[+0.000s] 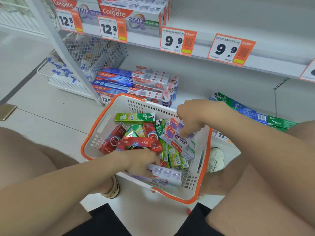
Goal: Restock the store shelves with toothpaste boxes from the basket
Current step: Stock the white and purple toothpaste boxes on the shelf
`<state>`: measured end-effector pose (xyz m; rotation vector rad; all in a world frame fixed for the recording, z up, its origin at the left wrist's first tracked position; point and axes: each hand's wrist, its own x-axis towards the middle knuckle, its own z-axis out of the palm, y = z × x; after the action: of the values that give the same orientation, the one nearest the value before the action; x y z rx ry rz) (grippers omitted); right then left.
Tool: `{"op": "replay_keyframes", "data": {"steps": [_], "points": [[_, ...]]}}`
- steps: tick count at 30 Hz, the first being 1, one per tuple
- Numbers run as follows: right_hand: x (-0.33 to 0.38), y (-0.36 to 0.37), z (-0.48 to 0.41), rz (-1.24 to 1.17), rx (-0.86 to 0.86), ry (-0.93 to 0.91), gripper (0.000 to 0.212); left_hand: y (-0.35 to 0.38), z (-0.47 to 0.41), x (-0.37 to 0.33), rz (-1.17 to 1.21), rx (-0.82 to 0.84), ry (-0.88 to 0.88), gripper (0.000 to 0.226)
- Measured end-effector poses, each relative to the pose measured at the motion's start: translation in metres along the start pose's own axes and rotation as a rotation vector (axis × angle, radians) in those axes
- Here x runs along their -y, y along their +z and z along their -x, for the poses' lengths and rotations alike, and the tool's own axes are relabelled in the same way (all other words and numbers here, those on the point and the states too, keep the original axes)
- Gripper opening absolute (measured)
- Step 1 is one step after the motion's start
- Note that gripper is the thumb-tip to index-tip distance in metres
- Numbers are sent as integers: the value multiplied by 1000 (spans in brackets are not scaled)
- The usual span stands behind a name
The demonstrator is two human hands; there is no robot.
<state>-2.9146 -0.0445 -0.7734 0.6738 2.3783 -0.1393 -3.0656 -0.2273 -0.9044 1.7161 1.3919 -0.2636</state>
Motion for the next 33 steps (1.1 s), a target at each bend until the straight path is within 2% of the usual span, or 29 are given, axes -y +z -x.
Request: {"op": "replay_keyframes", "data": {"steps": [2,6,8,14,17,19,22,24,28,31,33], "points": [[-4,-3,0,-2,-21,9,44,-17,4,0,80,-58,12,21],[-15,-10,2,-9,-123,21,50,-59,17,5,339,-235,-12,38],[-20,-14,2,-31,-174,33,48,-74,27,0,371,-283,-39,39],[-38,-22,-1,-349,-305,55,44,-104,43,-4,413,-417,-42,31],[-42,-30,4,-585,-450,76,35,-118,51,2,272,-534,-40,38],[-45,-36,6,-787,-585,83,27,-129,60,6,107,-654,-49,44],[-43,-47,12,-1118,-823,34,16,-148,77,7,30,-768,-55,43],[-37,-55,19,-1324,-981,-20,17,-161,89,7,0,-843,-51,45],[-27,-74,31,-1491,-1255,-150,20,-190,113,1,-70,-994,-41,49],[-26,-92,34,-1672,-1401,-134,17,-216,123,-4,-83,-1153,-68,48],[-29,-108,33,-1797,-1463,-94,23,-234,125,-4,-109,-1256,-121,46]]}}
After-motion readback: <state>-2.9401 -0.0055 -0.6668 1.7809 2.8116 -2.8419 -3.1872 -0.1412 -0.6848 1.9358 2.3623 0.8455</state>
